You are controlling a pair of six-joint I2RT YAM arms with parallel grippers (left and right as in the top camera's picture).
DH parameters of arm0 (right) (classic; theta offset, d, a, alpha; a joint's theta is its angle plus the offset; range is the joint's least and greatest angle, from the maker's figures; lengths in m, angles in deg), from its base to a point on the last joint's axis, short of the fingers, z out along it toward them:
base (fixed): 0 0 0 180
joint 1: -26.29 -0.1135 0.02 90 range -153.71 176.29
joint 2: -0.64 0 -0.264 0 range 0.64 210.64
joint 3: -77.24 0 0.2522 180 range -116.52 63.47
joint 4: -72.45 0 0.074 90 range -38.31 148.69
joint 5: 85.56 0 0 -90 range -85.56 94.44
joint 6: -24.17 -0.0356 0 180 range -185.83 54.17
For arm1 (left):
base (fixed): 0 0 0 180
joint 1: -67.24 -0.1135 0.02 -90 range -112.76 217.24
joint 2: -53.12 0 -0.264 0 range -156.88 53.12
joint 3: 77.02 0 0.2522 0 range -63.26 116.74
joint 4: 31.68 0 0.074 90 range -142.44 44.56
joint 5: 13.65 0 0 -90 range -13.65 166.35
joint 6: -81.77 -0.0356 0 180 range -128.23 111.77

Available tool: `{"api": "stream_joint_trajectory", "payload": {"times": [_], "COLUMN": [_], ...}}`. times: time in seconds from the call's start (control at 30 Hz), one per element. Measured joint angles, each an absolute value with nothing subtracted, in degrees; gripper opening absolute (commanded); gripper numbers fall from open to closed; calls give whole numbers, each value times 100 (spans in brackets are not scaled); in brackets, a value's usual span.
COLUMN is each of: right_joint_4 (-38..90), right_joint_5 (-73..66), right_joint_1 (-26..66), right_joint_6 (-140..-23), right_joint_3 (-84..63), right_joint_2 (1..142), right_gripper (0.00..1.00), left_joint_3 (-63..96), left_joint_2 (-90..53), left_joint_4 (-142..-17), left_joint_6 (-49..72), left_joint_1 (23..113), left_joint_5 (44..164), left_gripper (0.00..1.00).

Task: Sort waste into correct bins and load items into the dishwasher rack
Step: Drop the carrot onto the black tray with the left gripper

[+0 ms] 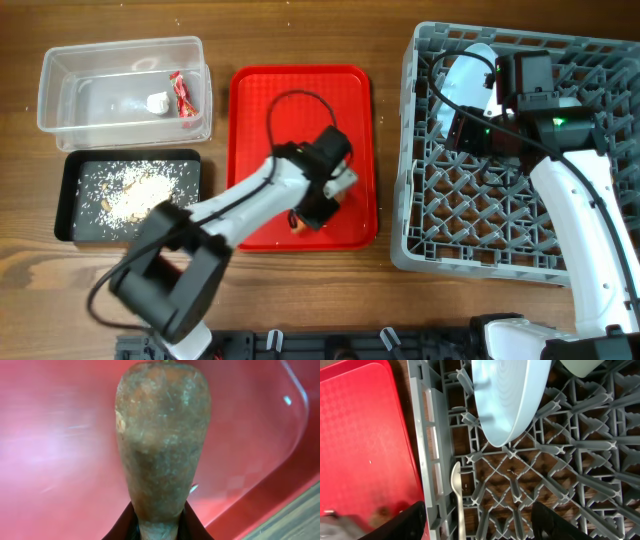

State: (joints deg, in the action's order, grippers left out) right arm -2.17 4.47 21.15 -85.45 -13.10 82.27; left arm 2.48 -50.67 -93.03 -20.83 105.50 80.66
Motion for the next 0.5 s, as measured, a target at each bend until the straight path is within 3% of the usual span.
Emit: {"api": "stream_joint_trajectory", "payload": {"times": [0.17,0.5], "right_joint_4": [-217,-217], "right_joint_5": [447,447], "right_joint_1": [2115,2115], "right_joint_6": [-8545,-8545], "right_joint_3": [-1310,-1310], "right_joint_2": [8227,8227], "right_gripper": [69,69], "left_joint_3": [248,248], "left_joint_2": [-3946,-3196], "left_joint_4": [-9559,-9664], "left_joint_6": [-1723,-387], "left_joint_1": [9434,5696], "left_joint_5": [7983,7920], "left_gripper": [4,4]}}
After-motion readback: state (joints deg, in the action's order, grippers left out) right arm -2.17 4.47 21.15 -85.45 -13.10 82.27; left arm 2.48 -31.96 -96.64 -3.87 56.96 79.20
